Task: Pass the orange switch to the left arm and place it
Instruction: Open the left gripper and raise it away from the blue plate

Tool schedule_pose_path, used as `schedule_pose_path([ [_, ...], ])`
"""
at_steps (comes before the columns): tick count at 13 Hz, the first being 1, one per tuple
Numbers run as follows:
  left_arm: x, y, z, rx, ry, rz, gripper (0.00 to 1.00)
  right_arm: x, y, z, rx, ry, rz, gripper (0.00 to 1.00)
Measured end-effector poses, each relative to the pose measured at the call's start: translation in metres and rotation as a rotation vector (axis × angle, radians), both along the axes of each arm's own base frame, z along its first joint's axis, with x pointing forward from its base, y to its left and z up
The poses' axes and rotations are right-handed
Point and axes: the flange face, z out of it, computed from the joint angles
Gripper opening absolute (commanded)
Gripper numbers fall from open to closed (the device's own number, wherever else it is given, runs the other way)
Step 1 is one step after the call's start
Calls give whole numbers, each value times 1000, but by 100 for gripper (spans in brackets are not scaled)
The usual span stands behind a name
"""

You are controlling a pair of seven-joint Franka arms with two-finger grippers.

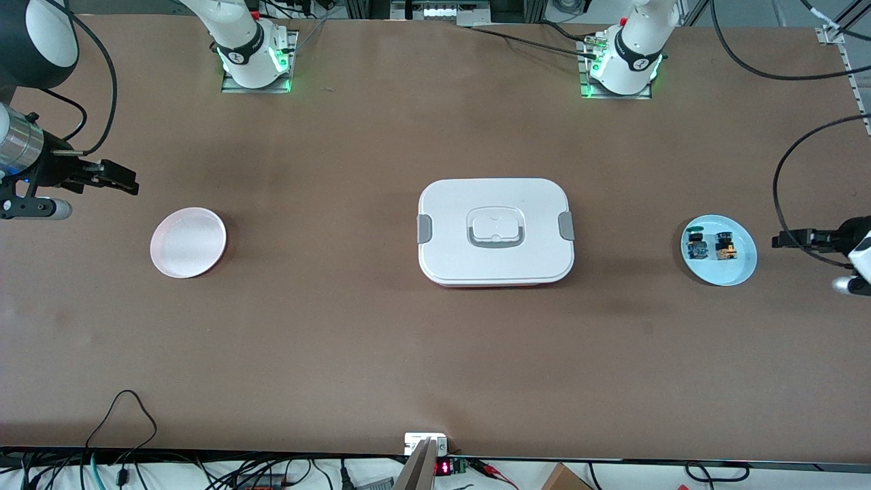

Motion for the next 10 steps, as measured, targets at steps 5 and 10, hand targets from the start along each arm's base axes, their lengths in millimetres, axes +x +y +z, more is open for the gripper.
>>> schedule_pose_path([
  [5, -50, -95, 143, 39, -65, 4, 100, 4, -1, 35, -4, -51, -2, 100],
  [10, -77, -144, 170, 45, -78, 23, 100, 2, -3, 47, -4, -42, -7, 100],
])
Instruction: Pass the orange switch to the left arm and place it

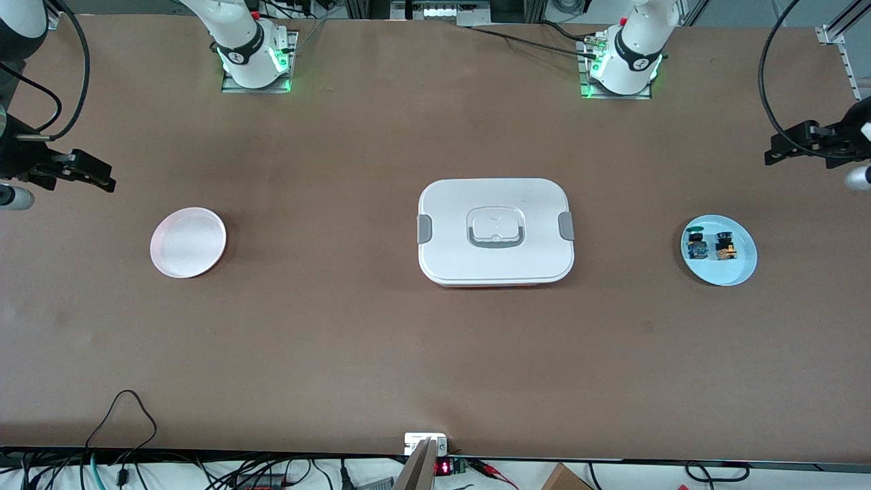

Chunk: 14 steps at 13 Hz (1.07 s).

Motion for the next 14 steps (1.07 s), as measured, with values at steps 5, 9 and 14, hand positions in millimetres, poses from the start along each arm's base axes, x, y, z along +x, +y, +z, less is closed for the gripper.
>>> schedule_pose_path([
  [5, 0, -11, -6, -6, 10, -15, 100, -2, -3, 3, -1, 7, -6, 100],
  [9, -2, -25, -13, 11, 27, -28, 100, -2, -4, 4, -1, 7, -7, 100],
  [14, -11, -12, -52, 27, -6, 3, 100, -2, -4, 4, -1, 12, -7, 100],
])
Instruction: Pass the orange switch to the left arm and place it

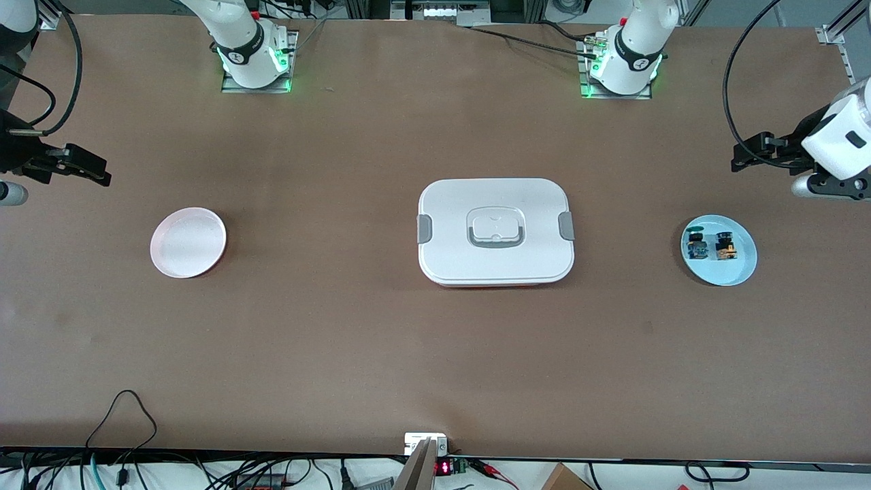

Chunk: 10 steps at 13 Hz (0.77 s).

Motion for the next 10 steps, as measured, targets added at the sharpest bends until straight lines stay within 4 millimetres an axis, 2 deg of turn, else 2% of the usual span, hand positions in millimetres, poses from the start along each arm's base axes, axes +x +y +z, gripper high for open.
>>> schedule_pose_path([
  [2, -3, 3, -4, 2, -10, 6, 100, 0, 0, 0, 0, 3, -1, 100],
  [10, -4, 12, 5, 3, -35, 26, 100, -2, 1, -1, 1, 14, 1, 100],
])
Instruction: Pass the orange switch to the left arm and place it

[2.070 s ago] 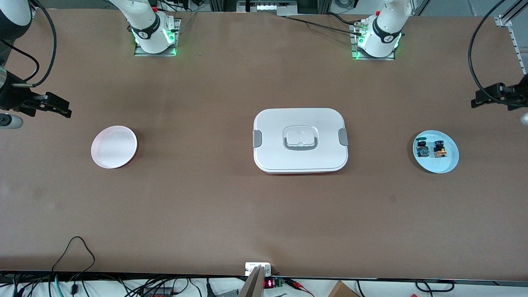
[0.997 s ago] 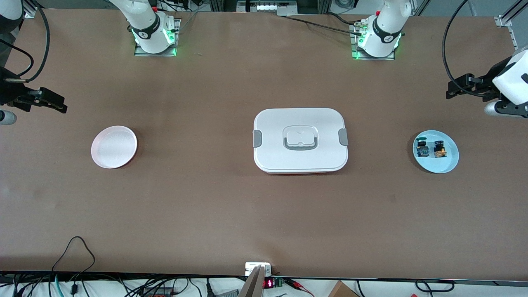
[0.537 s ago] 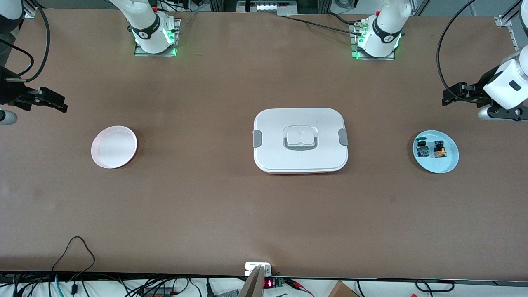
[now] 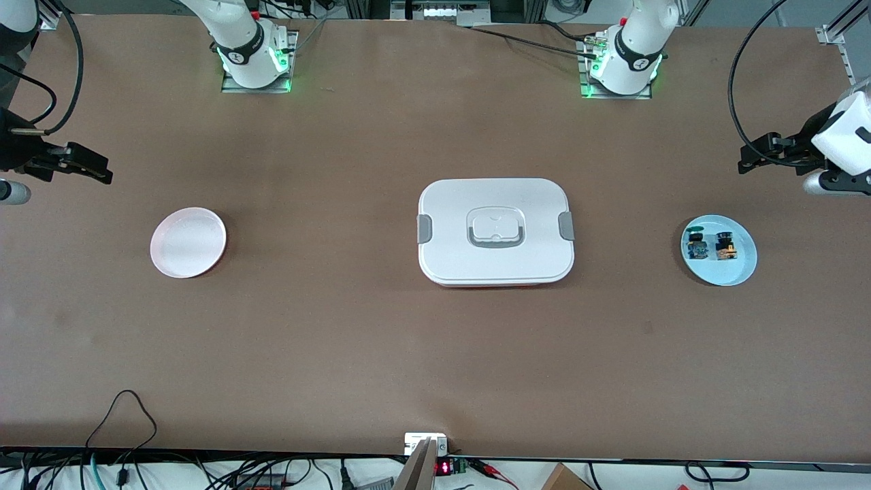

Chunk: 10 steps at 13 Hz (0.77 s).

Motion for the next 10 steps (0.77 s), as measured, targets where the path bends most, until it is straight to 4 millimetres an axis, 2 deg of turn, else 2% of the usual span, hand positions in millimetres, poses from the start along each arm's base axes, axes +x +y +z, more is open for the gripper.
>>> schedule_pose_path([
  [4, 2, 20, 13, 2, -31, 36, 100, 0, 3, 0, 0, 0, 5, 100],
  [10, 3, 20, 15, 2, -37, 36, 100, 0, 3, 0, 0, 0, 5, 100],
])
